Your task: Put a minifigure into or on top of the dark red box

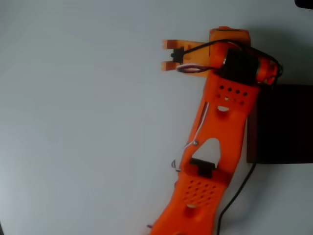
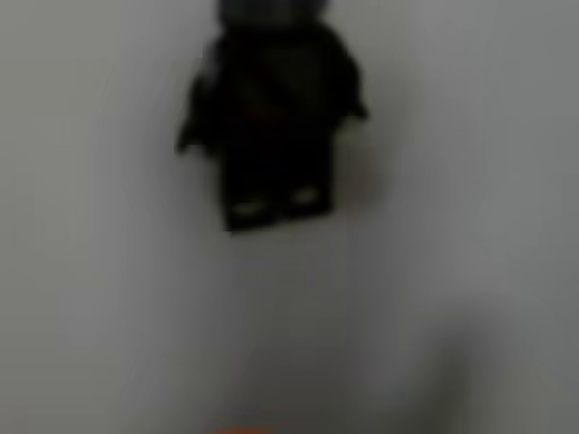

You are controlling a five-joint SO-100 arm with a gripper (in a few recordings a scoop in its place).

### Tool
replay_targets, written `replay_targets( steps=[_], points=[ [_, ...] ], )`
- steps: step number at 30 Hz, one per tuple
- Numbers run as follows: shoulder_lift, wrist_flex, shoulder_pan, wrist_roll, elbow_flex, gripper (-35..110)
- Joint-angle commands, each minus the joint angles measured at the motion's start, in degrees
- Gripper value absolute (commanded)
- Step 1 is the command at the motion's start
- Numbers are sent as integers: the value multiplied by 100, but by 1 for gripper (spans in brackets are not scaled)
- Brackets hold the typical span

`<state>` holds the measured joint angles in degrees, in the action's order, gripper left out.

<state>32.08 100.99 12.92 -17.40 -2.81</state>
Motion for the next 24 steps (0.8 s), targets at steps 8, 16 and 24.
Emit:
replay_targets(
  steps=[8,16,24],
  points=[
    [-457,-44,-18,-105,448,19],
    [-606,-114,149,-79,624,19],
    [-756,-308,272,-114,545,20]
  ],
)
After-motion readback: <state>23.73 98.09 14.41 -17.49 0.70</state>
